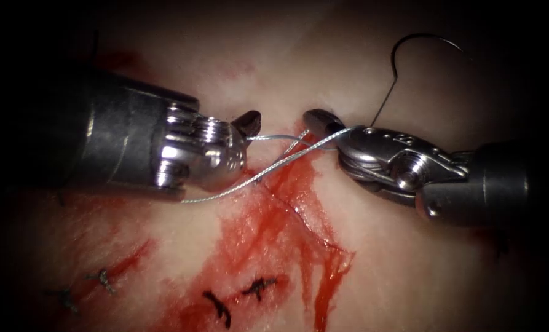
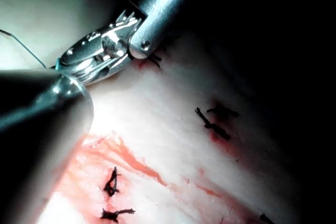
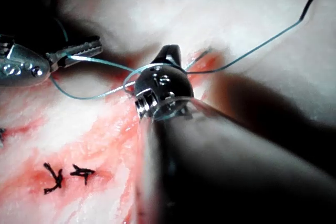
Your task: Wound Closure
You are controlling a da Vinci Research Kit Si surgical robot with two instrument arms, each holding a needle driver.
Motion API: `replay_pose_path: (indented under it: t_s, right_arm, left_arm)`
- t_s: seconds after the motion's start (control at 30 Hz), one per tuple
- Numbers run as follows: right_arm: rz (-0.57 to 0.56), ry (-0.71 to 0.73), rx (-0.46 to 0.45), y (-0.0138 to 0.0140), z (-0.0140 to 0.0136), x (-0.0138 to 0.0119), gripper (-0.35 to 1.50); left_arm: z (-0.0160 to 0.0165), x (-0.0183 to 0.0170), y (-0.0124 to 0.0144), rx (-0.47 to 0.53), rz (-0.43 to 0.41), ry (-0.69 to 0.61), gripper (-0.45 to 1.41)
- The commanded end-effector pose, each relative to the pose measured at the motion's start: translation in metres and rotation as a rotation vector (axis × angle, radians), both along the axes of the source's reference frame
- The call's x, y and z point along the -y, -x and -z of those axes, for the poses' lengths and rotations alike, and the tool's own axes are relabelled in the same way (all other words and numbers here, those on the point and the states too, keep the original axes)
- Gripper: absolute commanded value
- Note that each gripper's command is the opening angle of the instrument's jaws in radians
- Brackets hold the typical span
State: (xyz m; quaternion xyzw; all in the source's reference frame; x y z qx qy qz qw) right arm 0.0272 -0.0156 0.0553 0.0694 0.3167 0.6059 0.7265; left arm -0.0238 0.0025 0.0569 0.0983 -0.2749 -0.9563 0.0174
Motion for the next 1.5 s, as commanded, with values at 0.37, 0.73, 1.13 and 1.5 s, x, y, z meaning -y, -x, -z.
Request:
replay_pose_path:
  t_s: [0.37,0.73,1.13,1.5]
  right_arm:
    - [0.010,-0.095,-0.059,0.0003,0.0008,0.0014,-0.35]
    - [0.044,-0.162,-0.090,0.0004,0.0031,0.0022,-0.35]
    - [0.039,-0.161,-0.082,0.0007,0.0013,0.0022,-0.35]
    - [0.195,-0.215,-0.290,0.0003,0.0050,0.0027,-0.35]
  left_arm:
    - [0.0032,-0.0024,-0.0001,0.115,0.015,0.127,-0.45]
    - [0.0033,-0.0013,0.0010,0.210,-0.004,0.084,-0.45]
    - [0.0031,-0.0006,0.0015,0.247,-0.014,0.011,-0.45]
    - [0.0017,-0.0036,-0.0031,0.278,0.165,-0.172,-0.45]
